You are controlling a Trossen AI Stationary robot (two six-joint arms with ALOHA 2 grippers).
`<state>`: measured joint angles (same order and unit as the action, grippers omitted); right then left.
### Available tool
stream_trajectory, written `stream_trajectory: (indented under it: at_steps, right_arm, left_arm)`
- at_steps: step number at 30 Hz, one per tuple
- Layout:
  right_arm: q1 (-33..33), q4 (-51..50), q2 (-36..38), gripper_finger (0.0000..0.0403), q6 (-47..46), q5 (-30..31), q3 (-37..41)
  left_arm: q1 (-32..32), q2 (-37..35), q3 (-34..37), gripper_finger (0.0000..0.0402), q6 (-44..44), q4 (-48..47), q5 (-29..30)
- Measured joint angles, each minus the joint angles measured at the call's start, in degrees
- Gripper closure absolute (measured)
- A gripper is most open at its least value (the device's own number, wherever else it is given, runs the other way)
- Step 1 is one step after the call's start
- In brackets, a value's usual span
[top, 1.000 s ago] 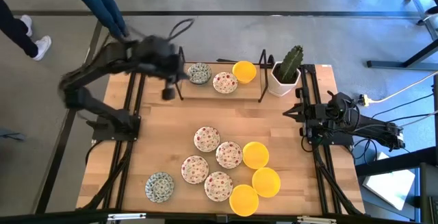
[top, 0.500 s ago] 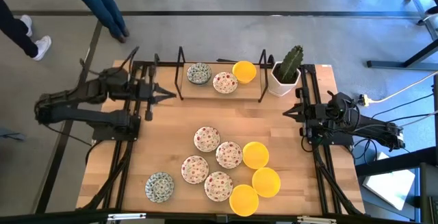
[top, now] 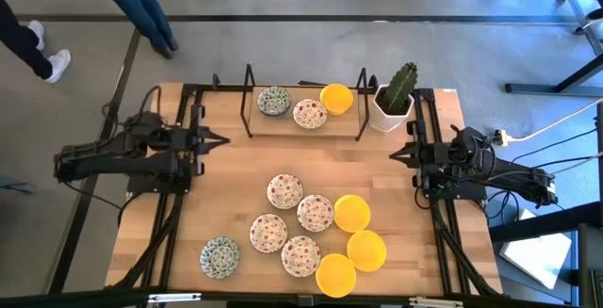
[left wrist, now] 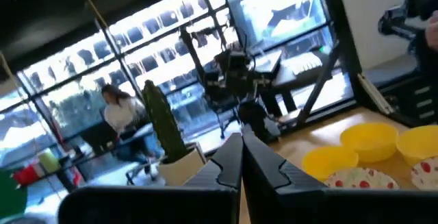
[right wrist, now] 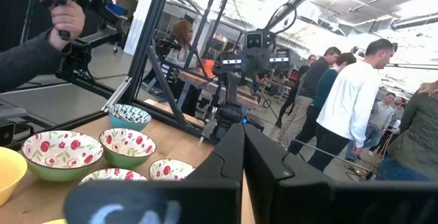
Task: Pick & Place Mini bowls
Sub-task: Stack the red patterned bowl on the red patterned bowl on the shelf
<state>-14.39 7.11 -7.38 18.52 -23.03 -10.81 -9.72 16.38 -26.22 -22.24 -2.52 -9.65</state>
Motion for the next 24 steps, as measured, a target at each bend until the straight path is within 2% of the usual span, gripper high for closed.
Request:
stream_trajectory:
  at_steps: [7,11,19,24]
  right_arm:
    - [0.02,0.00,0.00,0.0393,-0.03,0.00,0.00]
    - [0.02,-0.20,0.00,0.0393,-0.13,0.00,0.00]
    - [0.00,-0.18,0.00,0.0393,-0.09,0.95,0.00]
    - [0.02,-0.19,0.00,0.0393,-0.13,0.96,0.00]
  left_arm:
    - [0.00,-9.67,7.48,0.0400,-0.81,0.69,-5.95]
    - [-0.02,-12.17,10.73,0.0399,-1.01,1.16,-5.11]
    - [-0.02,-12.50,17.73,0.0399,-2.40,1.14,-5.16]
    - [-0.02,-12.52,17.70,0.0400,1.17,1.51,-1.62]
